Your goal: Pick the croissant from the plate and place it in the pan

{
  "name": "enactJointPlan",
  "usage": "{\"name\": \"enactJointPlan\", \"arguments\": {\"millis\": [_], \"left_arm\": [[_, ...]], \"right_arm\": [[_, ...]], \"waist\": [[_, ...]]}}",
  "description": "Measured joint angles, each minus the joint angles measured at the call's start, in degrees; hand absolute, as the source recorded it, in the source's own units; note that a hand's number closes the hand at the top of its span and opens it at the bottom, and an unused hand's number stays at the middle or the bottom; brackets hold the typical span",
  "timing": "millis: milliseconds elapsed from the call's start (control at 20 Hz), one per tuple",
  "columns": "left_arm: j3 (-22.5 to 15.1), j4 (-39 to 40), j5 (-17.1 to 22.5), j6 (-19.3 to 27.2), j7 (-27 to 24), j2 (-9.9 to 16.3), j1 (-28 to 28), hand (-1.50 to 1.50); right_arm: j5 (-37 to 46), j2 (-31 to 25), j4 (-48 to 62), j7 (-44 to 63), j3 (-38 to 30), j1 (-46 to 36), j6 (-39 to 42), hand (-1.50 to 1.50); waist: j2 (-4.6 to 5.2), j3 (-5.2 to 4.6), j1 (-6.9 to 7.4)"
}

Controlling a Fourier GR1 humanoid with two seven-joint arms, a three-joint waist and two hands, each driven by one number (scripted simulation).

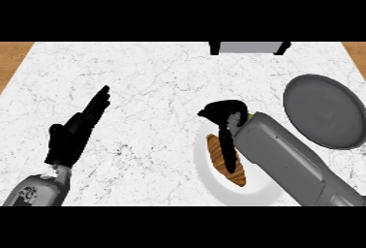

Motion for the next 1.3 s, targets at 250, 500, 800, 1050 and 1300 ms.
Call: {"name": "enactJointPlan", "arguments": {"millis": [250, 500, 800, 1050, 1300], "left_arm": [[1.3, 0.7, -0.4, -0.8, -0.6, -0.7, 0.0, 0.00], [1.5, -1.7, -1.5, -1.5, 0.2, -1.6, 1.9, 0.00], [3.7, -1.3, -2.5, -3.3, 0.9, -2.4, 1.1, 0.00], [5.3, -1.4, -3.0, -5.5, 0.4, -3.1, 1.7, 0.00], [6.0, -1.8, -3.6, -6.2, 1.3, -3.7, 1.2, 0.00]], "right_arm": [[2.6, 0.1, -1.7, 1.2, 0.8, 2.0, 0.4, -1.50], [6.2, -1.0, -3.5, 0.3, 0.4, 5.2, 1.7, -1.50], [13.3, 0.7, -4.2, -1.1, 0.0, 10.3, 1.3, -1.50], [18.0, 2.3, -2.7, -3.9, -1.5, 11.3, 2.9, 1.50], [20.6, 1.8, -2.8, -8.3, -1.4, 11.6, 4.5, 1.50]], "waist": [[0.01, 0.01, -0.11], [0.03, 0.02, 0.03], [0.06, 0.02, 0.03], [-0.17, -0.08, 0.16], [-0.55, -0.22, 0.19]]}}
